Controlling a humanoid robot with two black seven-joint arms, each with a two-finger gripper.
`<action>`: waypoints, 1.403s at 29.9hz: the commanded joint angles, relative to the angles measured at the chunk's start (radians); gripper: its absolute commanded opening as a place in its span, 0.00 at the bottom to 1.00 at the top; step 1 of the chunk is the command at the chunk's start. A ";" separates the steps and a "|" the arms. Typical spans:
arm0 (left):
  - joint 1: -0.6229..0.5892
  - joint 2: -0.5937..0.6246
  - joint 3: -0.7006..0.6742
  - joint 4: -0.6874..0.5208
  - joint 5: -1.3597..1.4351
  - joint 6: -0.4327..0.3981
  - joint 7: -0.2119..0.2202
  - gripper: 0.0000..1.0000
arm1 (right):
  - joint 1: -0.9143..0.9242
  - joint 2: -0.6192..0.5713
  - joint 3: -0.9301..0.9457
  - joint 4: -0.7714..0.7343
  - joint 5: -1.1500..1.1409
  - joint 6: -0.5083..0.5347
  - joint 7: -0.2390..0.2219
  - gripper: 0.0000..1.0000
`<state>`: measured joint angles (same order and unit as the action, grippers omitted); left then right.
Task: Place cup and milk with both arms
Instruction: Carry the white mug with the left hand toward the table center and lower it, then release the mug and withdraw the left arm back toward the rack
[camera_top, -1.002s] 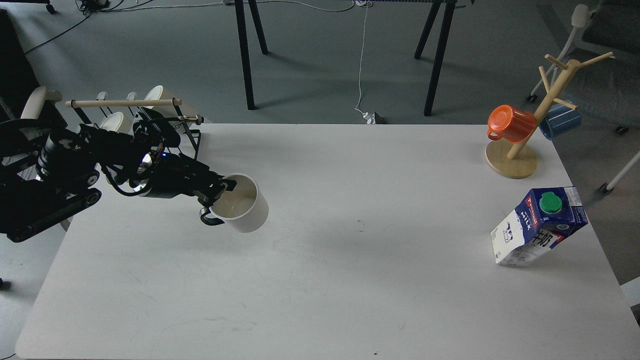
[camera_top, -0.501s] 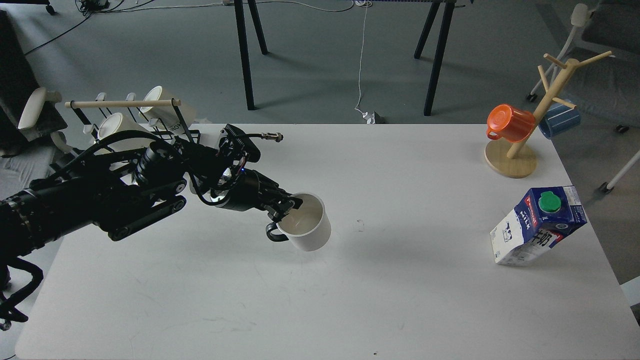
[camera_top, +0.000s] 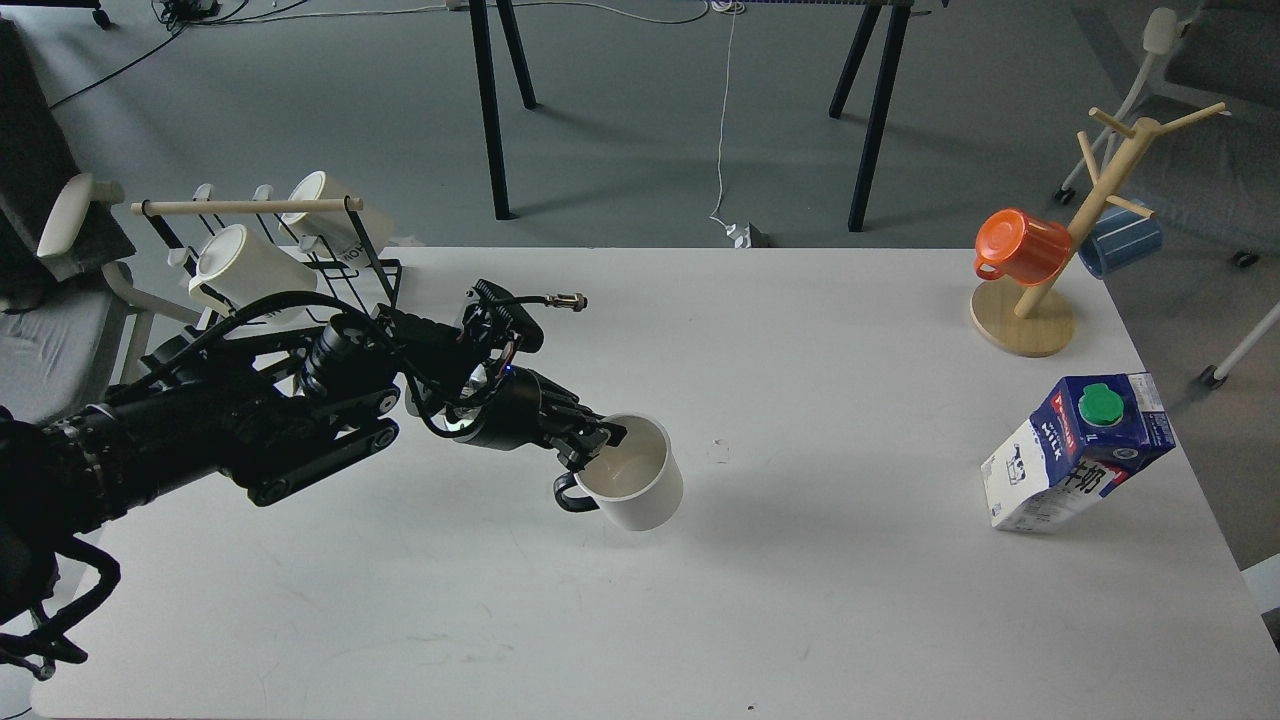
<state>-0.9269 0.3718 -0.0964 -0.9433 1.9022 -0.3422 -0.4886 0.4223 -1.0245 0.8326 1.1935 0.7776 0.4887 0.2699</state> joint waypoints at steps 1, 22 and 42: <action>0.019 -0.004 0.000 0.001 0.000 0.000 0.000 0.12 | 0.000 0.000 -0.003 0.000 0.000 0.000 0.000 0.98; 0.054 0.006 -0.066 -0.011 -0.090 -0.014 0.000 0.70 | -0.016 0.001 0.003 0.005 0.002 0.000 0.000 0.98; 0.068 0.174 -0.536 -0.014 -1.133 -0.146 0.000 0.80 | -0.020 -0.167 0.048 0.411 0.359 0.000 -0.014 0.97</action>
<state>-0.8683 0.5018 -0.6067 -0.9650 0.9843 -0.4886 -0.4886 0.4056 -1.1693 0.8836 1.5384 1.0421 0.4887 0.2561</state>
